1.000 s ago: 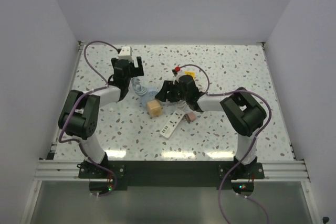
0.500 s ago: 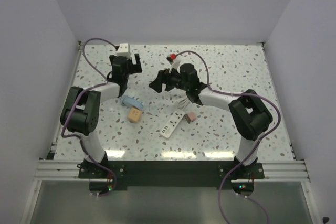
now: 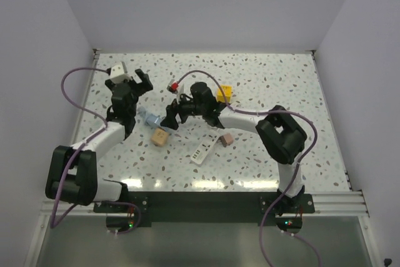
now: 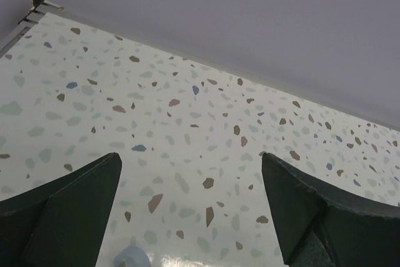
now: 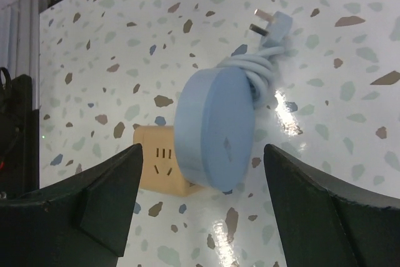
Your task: Insert the plug
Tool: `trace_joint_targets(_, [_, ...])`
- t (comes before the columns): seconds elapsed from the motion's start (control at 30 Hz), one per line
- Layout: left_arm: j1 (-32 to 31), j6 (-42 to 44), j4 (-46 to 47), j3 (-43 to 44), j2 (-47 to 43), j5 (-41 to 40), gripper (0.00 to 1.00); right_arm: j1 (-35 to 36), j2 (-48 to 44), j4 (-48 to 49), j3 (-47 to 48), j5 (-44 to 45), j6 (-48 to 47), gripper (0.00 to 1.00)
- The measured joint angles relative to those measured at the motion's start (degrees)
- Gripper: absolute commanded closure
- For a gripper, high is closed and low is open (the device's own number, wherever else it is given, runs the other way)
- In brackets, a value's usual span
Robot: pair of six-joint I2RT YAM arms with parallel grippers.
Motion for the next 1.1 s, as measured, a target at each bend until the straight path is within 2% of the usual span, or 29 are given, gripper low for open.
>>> trace_joint_targets(0.2, [0.0,-3.2,-0.8,-9.0,-6.1,-1.1,0.0,2.3,3.0,-5.1,4.3,0.2,-4.5,0.19])
trace_joint_targets(0.4, [0.0,-4.5,-1.1,-13.1,-11.1,-1.0,0.0,3.7,7.4,-7.5,10.4,1.6,-7.1,0.19])
trace_joint_targets(0.5, [0.0,-4.6,-1.3,-15.0,-13.6,-1.2,0.0,4.1,9.7,-9.0,12.7,2.4,-7.6,0.23])
trace_joint_targets(0.57, [0.0,-4.7,-1.7,-15.8,-15.1,-1.3,0.0,4.2,11.1,-9.9,14.1,3.2,-7.8,0.35])
trace_joint_targets(0.63, [0.0,-4.7,-1.9,-16.3,-16.4,-1.3,0.0,4.2,12.4,-11.1,15.3,4.1,-7.7,0.51])
trace_joint_targets(0.67, [0.0,-4.7,-2.1,-16.5,-17.1,-1.3,0.0,4.2,12.7,-11.7,15.6,4.7,-7.5,0.6])
trace_joint_targets(0.7, [0.0,-4.6,-2.0,-16.6,-17.7,-1.3,0.0,4.3,12.8,-11.8,15.8,5.3,-7.2,0.76])
trace_joint_targets(0.8, [0.0,-4.5,-2.1,-16.7,-18.7,-1.3,0.0,4.2,12.7,-11.2,16.4,8.0,-6.2,0.99])
trace_joint_targets(0.97, [0.0,-4.3,-2.3,-16.9,-18.4,-0.2,0.0,3.8,10.9,-5.9,11.3,12.5,-0.4,1.0])
trace_joint_targets(1.1, [0.0,-4.0,-2.3,-17.0,-18.1,2.8,0.0,1.6,8.6,1.9,3.9,13.8,9.5,1.0])
